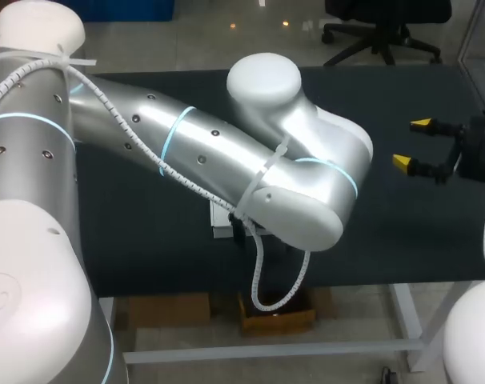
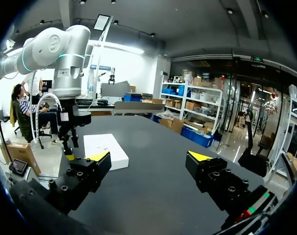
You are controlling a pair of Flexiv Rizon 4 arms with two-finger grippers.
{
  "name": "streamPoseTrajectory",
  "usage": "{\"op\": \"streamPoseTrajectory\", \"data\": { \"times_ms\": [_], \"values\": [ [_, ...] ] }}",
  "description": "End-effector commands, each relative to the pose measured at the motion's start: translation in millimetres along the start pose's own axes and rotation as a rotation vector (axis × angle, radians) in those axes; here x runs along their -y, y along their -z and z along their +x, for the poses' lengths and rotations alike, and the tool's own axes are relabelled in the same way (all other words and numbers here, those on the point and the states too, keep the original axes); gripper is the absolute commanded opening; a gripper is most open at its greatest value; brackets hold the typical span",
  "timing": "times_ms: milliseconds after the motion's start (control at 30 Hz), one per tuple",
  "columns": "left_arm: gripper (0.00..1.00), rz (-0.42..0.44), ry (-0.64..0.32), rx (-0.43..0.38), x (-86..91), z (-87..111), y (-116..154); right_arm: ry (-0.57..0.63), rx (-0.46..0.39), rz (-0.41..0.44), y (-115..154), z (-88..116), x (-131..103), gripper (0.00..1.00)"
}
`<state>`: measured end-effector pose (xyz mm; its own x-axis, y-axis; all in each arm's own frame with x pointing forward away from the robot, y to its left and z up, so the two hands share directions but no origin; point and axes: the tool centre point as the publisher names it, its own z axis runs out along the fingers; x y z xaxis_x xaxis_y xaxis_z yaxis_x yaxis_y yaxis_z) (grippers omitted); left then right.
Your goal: Assemble the packaging by folding the flat box into shape, placing the metal phone stand inside, and closing the box properly
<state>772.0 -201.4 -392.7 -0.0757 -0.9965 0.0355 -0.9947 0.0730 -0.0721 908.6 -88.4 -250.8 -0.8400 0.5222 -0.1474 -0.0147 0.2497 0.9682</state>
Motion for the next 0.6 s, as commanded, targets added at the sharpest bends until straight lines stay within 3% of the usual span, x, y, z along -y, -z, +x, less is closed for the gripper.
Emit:
{"op": "streamPoseTrajectory", "data": {
  "times_ms": [33,600],
  "values": [
    [1.00,-0.012,0.023,0.001,9.2,-2.5,-0.7,0.008,-0.006,-0.040,2.5,-1.6,4.9,1.00],
    [1.00,-0.025,0.052,0.012,50.3,-5.3,-7.7,0.012,0.004,-0.048,3.4,-1.8,5.0,1.00]
  ]
}}
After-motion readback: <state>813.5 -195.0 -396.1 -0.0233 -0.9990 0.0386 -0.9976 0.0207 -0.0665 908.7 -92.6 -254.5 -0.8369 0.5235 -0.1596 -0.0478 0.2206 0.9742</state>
